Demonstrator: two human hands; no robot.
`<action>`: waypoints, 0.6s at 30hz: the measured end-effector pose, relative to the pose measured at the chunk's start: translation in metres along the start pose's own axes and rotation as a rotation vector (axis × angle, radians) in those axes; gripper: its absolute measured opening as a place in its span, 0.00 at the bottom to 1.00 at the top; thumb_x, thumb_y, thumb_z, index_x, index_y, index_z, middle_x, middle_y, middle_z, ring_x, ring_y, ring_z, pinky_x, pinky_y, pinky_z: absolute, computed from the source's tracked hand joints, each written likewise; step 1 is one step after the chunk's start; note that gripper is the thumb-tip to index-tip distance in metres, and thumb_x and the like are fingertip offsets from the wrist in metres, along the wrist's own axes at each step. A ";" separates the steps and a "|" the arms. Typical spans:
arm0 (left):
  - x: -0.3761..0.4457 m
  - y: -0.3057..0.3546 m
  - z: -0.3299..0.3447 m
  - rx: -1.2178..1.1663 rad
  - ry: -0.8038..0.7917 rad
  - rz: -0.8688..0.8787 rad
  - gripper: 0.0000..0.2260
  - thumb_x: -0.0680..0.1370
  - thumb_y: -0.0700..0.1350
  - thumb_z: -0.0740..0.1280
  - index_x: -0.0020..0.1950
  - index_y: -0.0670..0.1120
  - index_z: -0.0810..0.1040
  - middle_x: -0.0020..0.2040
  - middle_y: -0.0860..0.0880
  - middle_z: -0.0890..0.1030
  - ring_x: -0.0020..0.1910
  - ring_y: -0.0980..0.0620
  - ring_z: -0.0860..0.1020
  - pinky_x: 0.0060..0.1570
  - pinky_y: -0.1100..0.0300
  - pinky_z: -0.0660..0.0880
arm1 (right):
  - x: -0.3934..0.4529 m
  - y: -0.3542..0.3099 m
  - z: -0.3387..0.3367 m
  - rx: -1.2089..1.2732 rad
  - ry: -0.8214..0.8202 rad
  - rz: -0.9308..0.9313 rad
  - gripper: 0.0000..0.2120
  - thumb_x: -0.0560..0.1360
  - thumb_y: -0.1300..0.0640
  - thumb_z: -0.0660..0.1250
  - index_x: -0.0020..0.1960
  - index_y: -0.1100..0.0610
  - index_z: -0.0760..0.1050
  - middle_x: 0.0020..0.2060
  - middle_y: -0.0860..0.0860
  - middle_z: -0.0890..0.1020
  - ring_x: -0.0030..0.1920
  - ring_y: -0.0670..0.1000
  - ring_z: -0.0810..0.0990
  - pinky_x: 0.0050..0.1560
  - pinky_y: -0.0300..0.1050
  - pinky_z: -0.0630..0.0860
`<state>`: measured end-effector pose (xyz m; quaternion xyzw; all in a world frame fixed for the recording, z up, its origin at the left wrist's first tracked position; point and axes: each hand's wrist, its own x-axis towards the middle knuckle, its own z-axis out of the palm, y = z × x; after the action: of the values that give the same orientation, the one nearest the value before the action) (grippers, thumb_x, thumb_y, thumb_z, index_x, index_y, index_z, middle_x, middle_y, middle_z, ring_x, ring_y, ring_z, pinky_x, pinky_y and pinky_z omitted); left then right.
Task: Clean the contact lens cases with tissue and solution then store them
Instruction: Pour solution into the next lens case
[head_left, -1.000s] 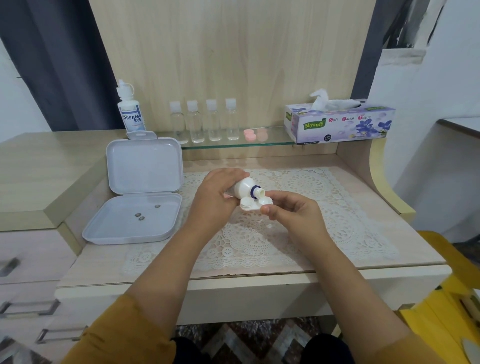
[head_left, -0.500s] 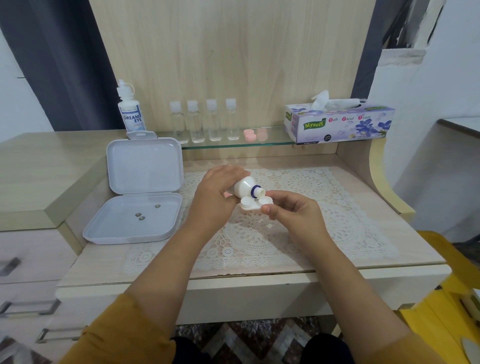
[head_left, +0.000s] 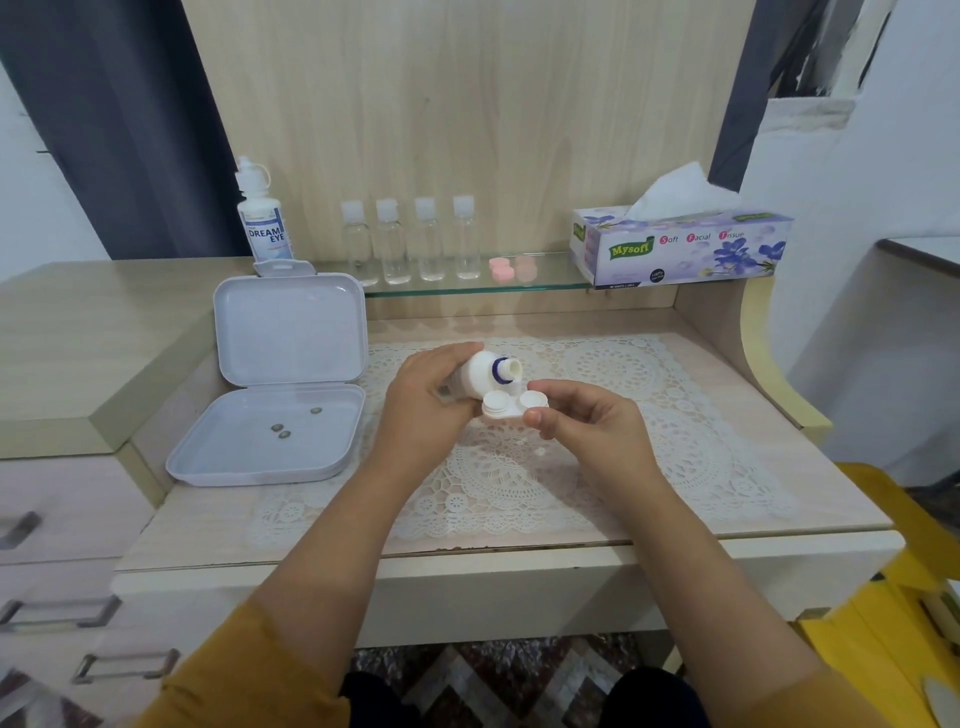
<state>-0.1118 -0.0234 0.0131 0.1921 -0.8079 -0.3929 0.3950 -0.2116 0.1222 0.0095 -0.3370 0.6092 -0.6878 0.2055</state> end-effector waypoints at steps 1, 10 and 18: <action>-0.001 0.002 -0.002 -0.033 -0.009 -0.036 0.20 0.68 0.37 0.76 0.57 0.54 0.80 0.53 0.61 0.79 0.57 0.60 0.74 0.52 0.74 0.69 | 0.000 0.000 0.000 -0.002 0.003 0.004 0.11 0.70 0.64 0.74 0.50 0.53 0.82 0.36 0.45 0.84 0.35 0.39 0.79 0.44 0.32 0.77; -0.003 -0.017 -0.008 -0.055 0.231 -0.264 0.16 0.71 0.43 0.74 0.57 0.51 0.76 0.51 0.55 0.79 0.51 0.53 0.77 0.55 0.54 0.75 | 0.002 0.003 -0.001 -0.019 0.027 0.025 0.11 0.71 0.64 0.73 0.52 0.53 0.82 0.41 0.49 0.86 0.37 0.40 0.81 0.44 0.34 0.78; -0.008 -0.014 -0.009 -0.024 0.253 -0.312 0.18 0.73 0.42 0.73 0.61 0.47 0.73 0.52 0.54 0.76 0.50 0.54 0.75 0.50 0.61 0.69 | 0.002 0.006 0.000 -0.026 0.031 0.031 0.11 0.71 0.63 0.73 0.52 0.53 0.82 0.41 0.48 0.86 0.40 0.42 0.82 0.44 0.34 0.78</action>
<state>-0.0995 -0.0314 0.0018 0.3579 -0.7078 -0.4315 0.4298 -0.2143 0.1198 0.0045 -0.3195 0.6263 -0.6818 0.2020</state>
